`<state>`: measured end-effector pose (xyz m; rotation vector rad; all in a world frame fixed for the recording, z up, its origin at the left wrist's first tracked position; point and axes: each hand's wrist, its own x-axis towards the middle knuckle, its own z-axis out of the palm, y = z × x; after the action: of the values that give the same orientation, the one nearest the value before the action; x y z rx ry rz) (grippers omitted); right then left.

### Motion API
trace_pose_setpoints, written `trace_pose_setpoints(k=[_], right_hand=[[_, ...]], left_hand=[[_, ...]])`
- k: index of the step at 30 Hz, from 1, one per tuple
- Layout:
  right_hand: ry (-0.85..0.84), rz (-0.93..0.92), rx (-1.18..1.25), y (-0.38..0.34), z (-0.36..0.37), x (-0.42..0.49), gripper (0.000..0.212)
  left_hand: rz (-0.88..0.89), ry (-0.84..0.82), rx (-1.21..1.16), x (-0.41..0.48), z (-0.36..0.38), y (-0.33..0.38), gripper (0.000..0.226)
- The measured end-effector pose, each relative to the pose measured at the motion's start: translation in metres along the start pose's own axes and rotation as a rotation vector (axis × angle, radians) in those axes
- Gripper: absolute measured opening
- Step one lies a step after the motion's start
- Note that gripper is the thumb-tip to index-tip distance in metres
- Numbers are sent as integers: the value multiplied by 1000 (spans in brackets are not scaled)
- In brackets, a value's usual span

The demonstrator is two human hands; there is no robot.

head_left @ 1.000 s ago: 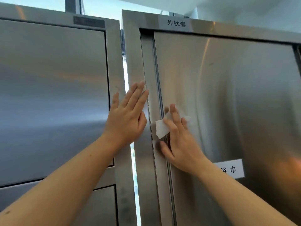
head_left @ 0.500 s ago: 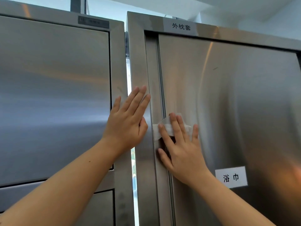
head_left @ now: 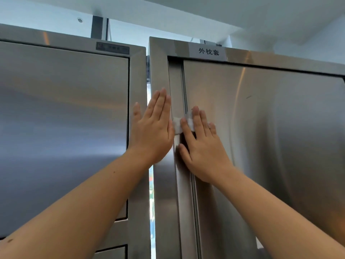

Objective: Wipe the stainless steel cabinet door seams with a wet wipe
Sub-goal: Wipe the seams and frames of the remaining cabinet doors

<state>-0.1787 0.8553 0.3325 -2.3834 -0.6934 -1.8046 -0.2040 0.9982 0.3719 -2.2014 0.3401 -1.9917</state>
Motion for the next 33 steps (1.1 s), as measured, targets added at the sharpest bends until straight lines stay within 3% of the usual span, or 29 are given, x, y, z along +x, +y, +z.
trace_pose_setpoints(k=[4, 15, 24, 33], right_hand=[[4, -27, -18, 7, 1, 1, 65], [72, 75, -15, 19, -28, 116, 61], [95, 2, -42, 22, -16, 89, 64], [98, 97, -28, 19, -33, 137, 61]], left_hand=[[-4, 15, -26, -1, 1, 1, 59], [13, -6, 34, -2, -2, -1, 68], [11, 12, 22, -3, -1, 0, 66], [26, 59, 15, -4, -2, 3, 65]])
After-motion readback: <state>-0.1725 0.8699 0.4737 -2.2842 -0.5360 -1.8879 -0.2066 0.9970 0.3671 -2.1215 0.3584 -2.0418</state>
